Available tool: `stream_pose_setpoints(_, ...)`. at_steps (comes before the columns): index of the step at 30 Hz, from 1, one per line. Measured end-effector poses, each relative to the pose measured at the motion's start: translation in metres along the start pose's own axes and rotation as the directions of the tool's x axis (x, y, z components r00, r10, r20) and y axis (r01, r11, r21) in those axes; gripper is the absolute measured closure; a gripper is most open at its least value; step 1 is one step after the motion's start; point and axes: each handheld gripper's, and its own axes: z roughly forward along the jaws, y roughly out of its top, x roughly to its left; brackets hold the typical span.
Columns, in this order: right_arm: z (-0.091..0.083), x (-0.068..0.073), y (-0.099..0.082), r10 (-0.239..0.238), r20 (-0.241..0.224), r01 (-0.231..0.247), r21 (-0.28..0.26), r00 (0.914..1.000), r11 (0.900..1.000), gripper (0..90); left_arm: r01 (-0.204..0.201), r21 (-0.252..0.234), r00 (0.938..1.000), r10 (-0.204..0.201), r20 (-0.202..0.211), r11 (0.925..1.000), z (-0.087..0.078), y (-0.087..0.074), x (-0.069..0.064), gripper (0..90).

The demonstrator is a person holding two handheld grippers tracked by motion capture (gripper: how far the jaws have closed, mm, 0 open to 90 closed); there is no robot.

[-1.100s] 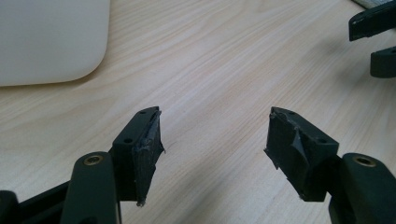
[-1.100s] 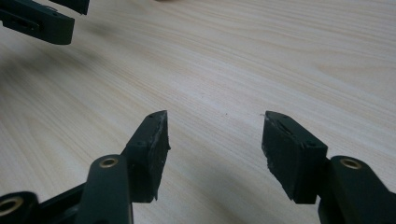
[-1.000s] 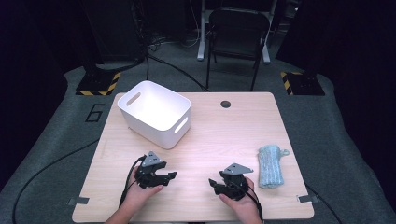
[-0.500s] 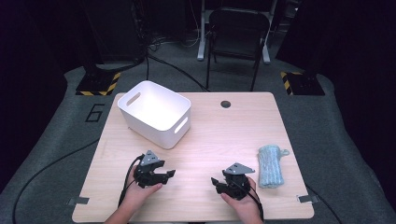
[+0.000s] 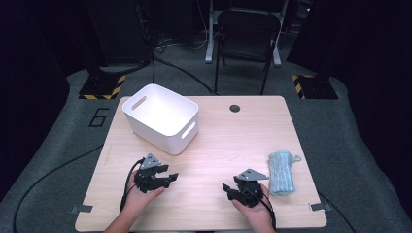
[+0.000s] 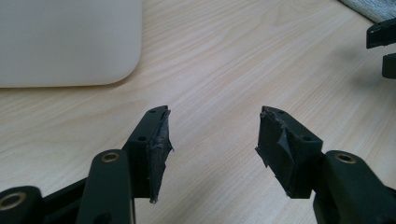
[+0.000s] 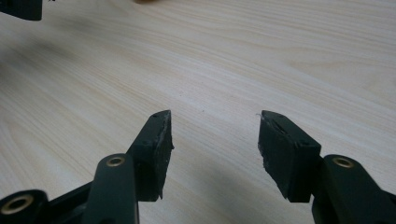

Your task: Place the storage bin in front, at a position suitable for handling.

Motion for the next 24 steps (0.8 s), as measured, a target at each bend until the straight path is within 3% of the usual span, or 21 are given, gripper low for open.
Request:
stream_pose_setpoints(9,-0.004,-0.001,0.002,0.000,0.006,0.000,-0.004,1.0000,1.0000,44.4,0.026,-0.001,0.9996,-0.026,0.010,0.9997,-0.002,-0.001,0.006,48.4)
stream_pose_setpoints(10,-0.004,-0.001,0.002,-0.004,0.010,0.004,-0.006,0.9999,1.0000,44.5,0.014,0.004,0.9998,-0.014,0.010,0.9999,-0.002,-0.001,0.008,48.4)
stream_pose_setpoints(14,-0.008,-0.003,0.004,-0.005,0.022,0.006,-0.019,0.9997,0.9998,44.4,0.041,0.008,0.9990,-0.041,0.017,0.9991,0.000,-0.003,0.011,48.3)
stream_pose_setpoints(24,-0.021,-0.019,0.006,0.045,0.061,-0.043,-0.038,0.9971,0.9984,44.4,0.052,-0.002,0.9985,-0.052,0.018,0.9986,0.000,-0.003,0.011,47.4)
